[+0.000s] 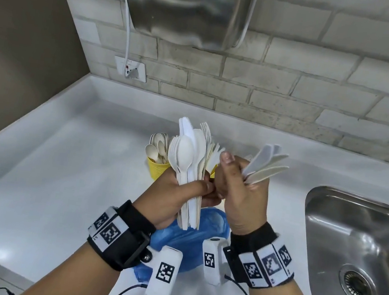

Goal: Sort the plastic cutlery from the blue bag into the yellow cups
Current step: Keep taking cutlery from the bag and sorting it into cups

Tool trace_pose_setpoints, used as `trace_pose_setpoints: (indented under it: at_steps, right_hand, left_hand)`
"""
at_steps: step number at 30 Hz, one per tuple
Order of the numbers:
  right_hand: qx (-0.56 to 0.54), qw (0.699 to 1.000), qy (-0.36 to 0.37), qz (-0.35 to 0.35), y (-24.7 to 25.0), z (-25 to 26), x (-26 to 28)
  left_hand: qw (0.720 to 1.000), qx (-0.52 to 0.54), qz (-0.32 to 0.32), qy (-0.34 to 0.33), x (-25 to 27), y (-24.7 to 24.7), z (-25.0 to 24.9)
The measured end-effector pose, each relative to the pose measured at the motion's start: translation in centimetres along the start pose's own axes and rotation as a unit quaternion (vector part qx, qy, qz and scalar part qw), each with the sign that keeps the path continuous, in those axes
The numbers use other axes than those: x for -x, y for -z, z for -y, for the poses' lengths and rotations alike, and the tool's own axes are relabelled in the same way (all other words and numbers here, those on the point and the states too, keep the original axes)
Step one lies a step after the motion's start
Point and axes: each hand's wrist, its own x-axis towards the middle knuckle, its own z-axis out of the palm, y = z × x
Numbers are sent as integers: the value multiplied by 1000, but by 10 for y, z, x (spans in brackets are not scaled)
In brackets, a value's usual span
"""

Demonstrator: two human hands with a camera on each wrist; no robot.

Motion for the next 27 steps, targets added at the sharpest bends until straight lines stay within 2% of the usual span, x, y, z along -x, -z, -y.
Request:
trace_pose_setpoints:
  at_steps: [3, 7, 10, 13, 17, 23, 27]
  right_hand:
    - [-10, 999, -30, -32, 5, 5, -7]
    - [101, 994, -39, -7, 14, 19, -16]
    - [165, 984, -55, 42, 21, 27, -20]
    - [231, 970, -40, 64, 29, 36, -20]
    - [312, 944, -10, 104, 31, 43, -16]
    - [249, 968, 34, -1, 27, 42, -10]
    - [195, 978, 36, -68, 26, 42, -9]
  left_hand:
    - [986, -155, -25, -47, 3, 4, -2]
    - [942, -314, -55, -106, 4, 8, -1]
    - [916, -357, -79, -167, 5, 6, -2]
    - [885, -399, -93, -219, 6, 8, -1]
    - [851, -455, -100, -241, 4, 15, 0]
    - [848, -467, -93, -231, 2, 13, -6]
    - [850, -451, -117, -247, 5, 11, -6]
